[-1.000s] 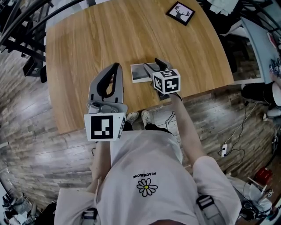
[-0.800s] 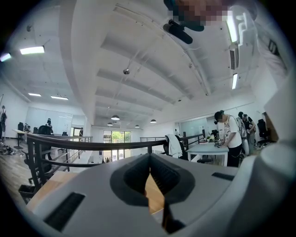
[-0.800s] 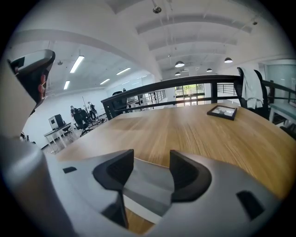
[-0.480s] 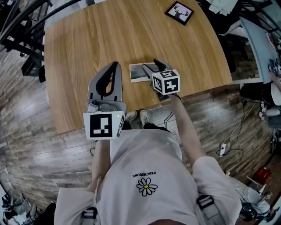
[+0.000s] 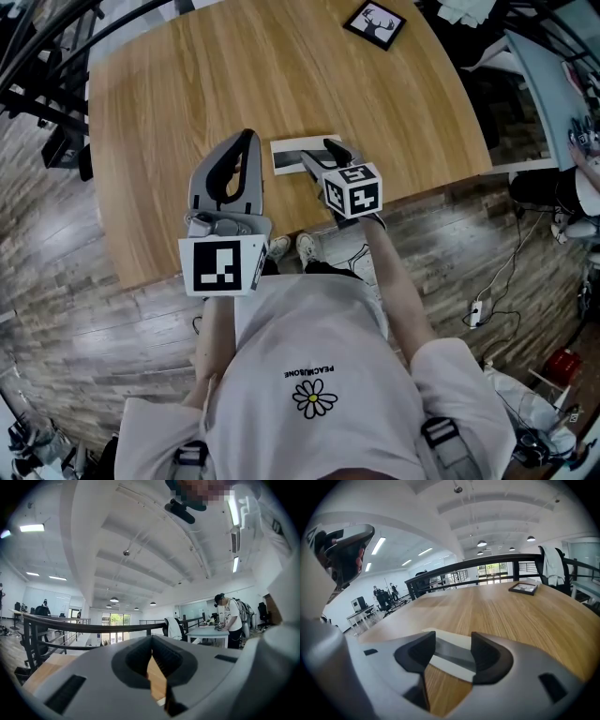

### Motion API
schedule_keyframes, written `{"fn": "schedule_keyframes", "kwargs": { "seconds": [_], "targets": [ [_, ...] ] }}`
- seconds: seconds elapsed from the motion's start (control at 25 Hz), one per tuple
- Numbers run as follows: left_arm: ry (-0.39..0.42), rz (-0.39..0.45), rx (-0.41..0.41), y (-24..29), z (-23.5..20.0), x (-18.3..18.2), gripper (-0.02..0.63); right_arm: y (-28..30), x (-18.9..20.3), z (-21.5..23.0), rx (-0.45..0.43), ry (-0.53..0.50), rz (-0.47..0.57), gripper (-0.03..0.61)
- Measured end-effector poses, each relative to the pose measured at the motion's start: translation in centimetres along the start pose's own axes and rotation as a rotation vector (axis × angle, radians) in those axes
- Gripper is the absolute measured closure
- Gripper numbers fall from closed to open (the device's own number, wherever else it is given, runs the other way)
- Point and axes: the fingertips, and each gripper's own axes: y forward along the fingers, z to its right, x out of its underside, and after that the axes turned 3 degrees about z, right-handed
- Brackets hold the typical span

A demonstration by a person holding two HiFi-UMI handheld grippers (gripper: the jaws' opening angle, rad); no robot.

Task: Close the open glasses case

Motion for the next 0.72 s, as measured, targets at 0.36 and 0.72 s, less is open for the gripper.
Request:
{"fn": "schedule_keyframes", "kwargs": {
  "seconds": [0.36,0.72],
  "targets": [
    [0.003,0.018,0.003,-0.4,0.2,-0.7,0.595,-0.8,2.0,-0.7,-0.001,0.007,-0.031,0.348],
    [0.01,0.035,-0.001,-0.4,0.8,-1.4,0.595,-1.1,3.8,-0.8,-0.003,0.014,-0.075,0.348]
  ]
}}
